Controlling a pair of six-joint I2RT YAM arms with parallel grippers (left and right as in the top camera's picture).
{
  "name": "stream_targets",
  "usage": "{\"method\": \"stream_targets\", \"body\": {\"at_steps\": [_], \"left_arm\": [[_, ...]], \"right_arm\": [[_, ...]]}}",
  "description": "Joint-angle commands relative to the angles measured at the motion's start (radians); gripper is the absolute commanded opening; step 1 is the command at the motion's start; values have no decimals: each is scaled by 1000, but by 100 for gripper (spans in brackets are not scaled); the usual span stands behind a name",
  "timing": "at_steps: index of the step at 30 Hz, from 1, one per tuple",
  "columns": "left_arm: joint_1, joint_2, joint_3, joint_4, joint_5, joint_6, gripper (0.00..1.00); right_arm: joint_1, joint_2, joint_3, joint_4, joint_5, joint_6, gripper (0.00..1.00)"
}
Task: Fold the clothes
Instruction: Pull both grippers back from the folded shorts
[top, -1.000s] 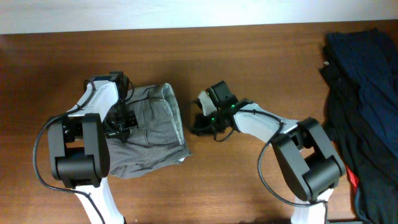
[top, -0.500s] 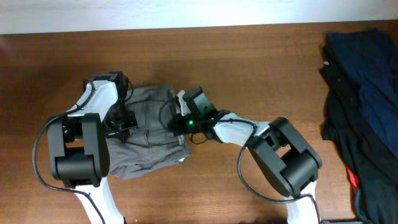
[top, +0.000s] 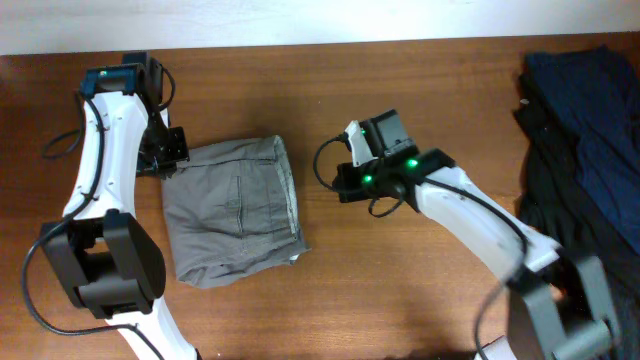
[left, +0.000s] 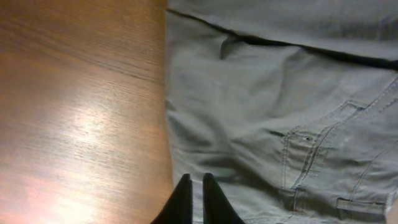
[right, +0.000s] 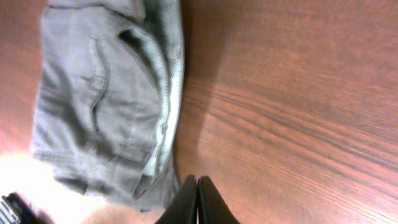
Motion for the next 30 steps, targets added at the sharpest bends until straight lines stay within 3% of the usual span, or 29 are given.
{"method": "stream_targets", "body": {"at_steps": [1, 3, 7, 11, 16, 20, 26, 29, 30], "left_arm": [[-5, -1, -135, 100, 101, 249, 0], [-17, -1, -211, 185, 229, 406, 0], [-65, -1, -303, 238, 330, 659, 0], [-178, -2, -307, 230, 361, 726, 0], [-345, -2, -307, 186, 252, 675, 1], [-397, -13, -306, 10, 72, 425, 4], [-321, -183, -306, -119, 66, 275, 6], [-225, -314, -308, -141, 73, 229, 17], [-189, -355, -312, -135, 86, 230, 27]], "right_arm": [[3, -87, 2, -59, 50, -74, 8], [3, -113, 2, -98, 77, -74, 8], [3, -124, 2, -187, 91, -100, 8], [2, -126, 2, -257, 90, -100, 8], [2, -187, 2, -342, 87, -137, 10], [2, -340, 2, -389, 92, -179, 17], [2, -605, 4, -419, 166, -139, 36], [2, -701, 4, -446, 166, -135, 46], [2, -729, 4, -453, 166, -126, 50]]}}
